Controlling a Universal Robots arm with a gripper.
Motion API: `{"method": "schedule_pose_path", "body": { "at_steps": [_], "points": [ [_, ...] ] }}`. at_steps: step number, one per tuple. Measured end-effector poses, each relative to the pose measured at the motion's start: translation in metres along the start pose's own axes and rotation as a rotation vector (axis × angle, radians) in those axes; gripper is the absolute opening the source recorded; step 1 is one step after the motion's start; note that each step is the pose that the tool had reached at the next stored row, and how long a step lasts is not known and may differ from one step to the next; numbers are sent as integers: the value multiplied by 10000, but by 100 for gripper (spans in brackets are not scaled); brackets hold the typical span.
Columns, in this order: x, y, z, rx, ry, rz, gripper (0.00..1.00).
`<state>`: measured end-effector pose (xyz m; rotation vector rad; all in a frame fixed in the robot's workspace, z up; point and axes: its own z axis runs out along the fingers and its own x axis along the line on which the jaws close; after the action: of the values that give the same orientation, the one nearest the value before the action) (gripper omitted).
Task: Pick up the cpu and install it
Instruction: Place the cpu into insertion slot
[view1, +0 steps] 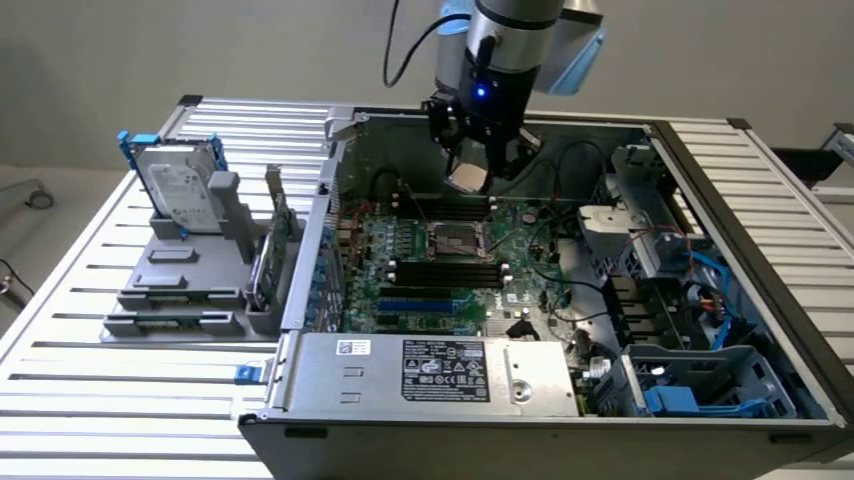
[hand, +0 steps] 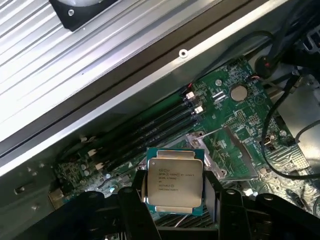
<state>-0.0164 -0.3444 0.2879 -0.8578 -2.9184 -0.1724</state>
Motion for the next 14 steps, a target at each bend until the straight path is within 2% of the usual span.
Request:
{"method": "schedule_pose_path", "body": {
  "at_steps": [14],
  "points": [
    [-24, -16, 191, -310, -207, 2511, 55]
  ]
}}
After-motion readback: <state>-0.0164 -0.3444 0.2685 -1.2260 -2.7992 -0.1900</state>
